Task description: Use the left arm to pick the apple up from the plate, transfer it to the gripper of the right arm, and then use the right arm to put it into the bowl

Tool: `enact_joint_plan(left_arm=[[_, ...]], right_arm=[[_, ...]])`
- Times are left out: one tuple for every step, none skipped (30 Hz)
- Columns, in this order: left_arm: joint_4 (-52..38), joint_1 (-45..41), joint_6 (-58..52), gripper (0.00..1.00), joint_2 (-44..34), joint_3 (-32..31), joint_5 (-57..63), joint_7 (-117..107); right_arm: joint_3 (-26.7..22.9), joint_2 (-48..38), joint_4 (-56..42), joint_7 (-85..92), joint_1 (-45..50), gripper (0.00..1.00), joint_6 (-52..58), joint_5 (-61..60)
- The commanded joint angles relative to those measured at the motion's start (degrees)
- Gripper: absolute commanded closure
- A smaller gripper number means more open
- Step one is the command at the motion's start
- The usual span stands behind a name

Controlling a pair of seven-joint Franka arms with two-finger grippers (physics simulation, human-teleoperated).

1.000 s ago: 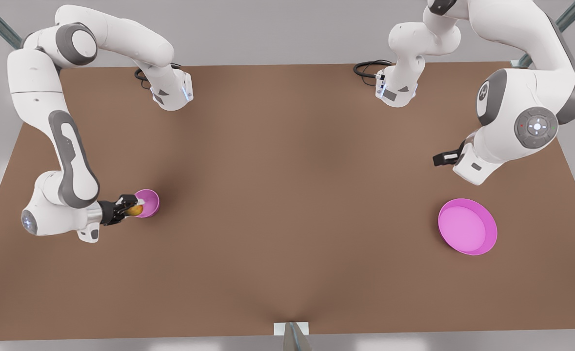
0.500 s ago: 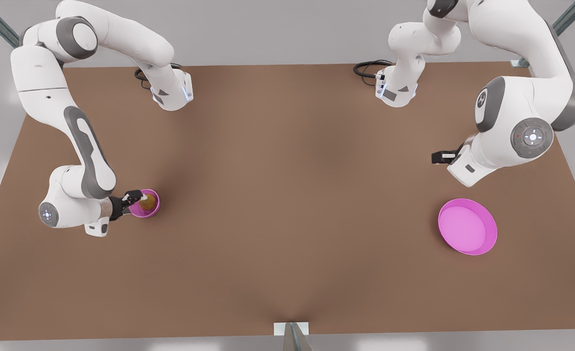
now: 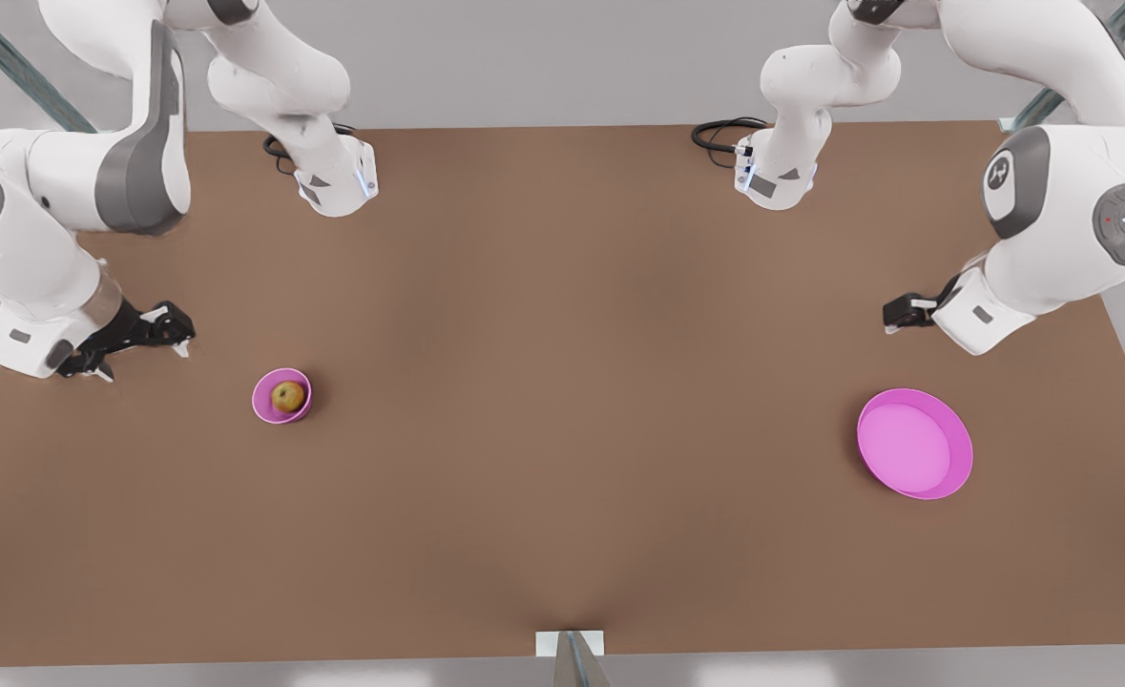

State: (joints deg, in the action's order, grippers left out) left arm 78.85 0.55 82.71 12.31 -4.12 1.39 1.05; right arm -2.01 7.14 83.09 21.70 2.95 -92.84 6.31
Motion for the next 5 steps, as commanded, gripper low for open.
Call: enact_joint_plan(left_arm=[[-1.25,-0.02,1.93,0.00,1.67,-0.01,-0.07,6.51],[-1.51,0.07,2.02,0.00,2.02,-0.01,0.01,6.51],[-1.68,0.16,2.02,0.00,2.28,-0.01,-0.07,6.51],[-1.69,0.16,2.02,0.00,2.28,-0.01,-0.07,6.51],[-1.86,0.24,2.11,0.00,2.55,-0.01,0.01,6.51]], right_arm=[[-3.71,-2.56,1.99,-19.94,1.81,0.00,4.51,-5.25],[0.60,-3.00,2.69,-19.24,-4.17,0.00,4.07,-7.37],[1.13,-2.83,2.52,-19.42,-4.45,0.00,4.51,-7.11],[1.40,-1.95,2.26,-20.03,-3.74,0.00,4.42,-5.61],[1.57,-1.16,1.65,-19.86,-3.74,0.00,4.16,-5.87]])
